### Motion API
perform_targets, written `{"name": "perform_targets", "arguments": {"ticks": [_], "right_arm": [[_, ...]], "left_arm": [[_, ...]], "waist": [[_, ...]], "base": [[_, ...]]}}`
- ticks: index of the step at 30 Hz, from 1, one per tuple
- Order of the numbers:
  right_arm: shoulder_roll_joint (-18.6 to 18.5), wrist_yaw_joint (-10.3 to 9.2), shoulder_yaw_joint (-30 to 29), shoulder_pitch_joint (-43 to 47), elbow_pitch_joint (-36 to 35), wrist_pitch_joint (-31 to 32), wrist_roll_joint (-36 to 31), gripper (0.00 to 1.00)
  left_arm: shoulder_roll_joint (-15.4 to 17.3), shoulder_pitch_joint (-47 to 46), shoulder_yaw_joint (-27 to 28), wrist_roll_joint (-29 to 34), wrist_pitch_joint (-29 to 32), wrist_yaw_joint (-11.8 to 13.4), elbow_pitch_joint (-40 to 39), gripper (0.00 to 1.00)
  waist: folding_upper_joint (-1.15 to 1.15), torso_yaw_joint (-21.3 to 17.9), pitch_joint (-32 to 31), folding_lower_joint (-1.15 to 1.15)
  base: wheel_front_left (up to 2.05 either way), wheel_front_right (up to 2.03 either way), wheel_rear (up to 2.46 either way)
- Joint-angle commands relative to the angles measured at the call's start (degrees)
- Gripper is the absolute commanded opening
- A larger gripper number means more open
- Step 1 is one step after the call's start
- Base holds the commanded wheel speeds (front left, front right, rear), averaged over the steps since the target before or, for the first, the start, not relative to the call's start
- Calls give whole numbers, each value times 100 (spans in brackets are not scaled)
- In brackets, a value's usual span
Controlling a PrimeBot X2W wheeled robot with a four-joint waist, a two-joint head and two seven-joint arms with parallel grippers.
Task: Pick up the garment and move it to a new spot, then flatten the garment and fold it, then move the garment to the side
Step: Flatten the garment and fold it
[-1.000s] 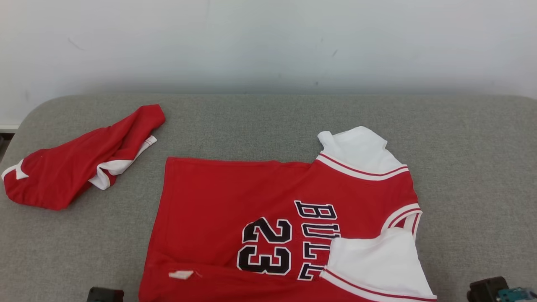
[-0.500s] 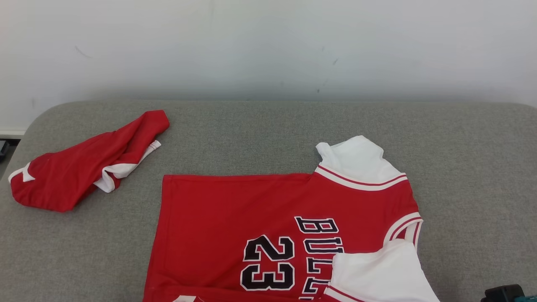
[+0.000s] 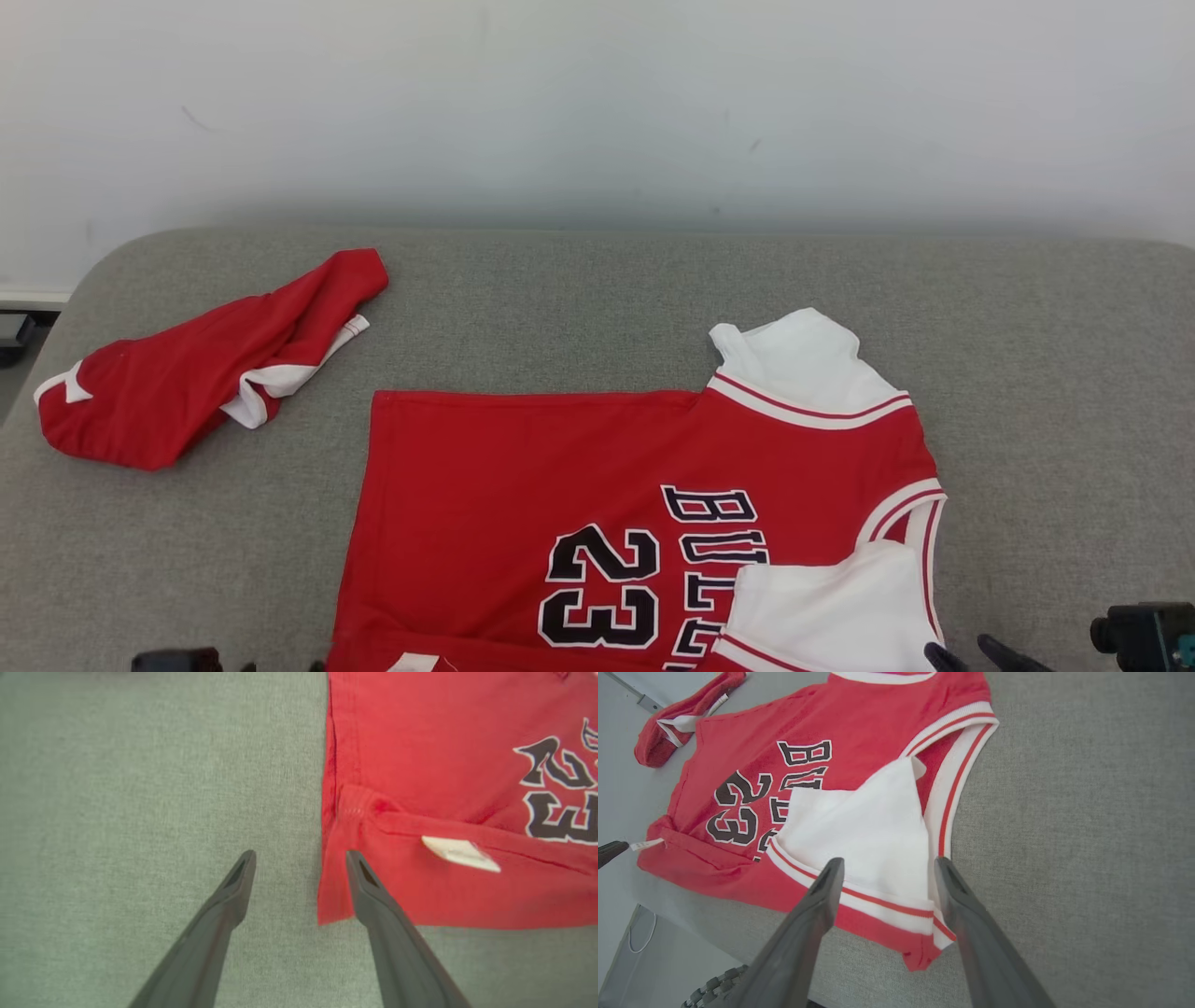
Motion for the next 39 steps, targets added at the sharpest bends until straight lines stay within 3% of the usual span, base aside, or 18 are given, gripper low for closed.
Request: {"name": "perform_targets", "arguments": {"ticks": [1, 10, 23, 31, 39], "right_arm": [[47, -6, -49, -89, -114, -204, -67, 100], [513, -6, -108, -518, -271, -1064, -660, 100], [1374, -6, -114, -1179, 325, -2335, -1613, 100], [1789, -6, -504, -1580, 923, -2661, -1930, 100], [1969, -6, -780, -1675, 1391, -2647, -2054, 100]], "left_arm": [[-30, -157, 117, -24, -170, 82, -117, 100], [-333, -657, 196, 124, -697, 201, -261, 100], [-979, -1398, 273, 212, -2035, 75, 247, 100], [-988, -1349, 268, 337, -2379, 137, 614, 100], [-814, -1141, 188, 213, -2392, -74, 819, 100]], "waist": [[0, 24, -37, 0], [0, 92, -173, 0], [0, -29, -398, 0], [0, -224, -513, 0], [0, -293, -592, 0]], "base": [[0, 0, 0], [0, 0, 0], [0, 0, 0], [0, 0, 0], [0, 0, 0]]}}
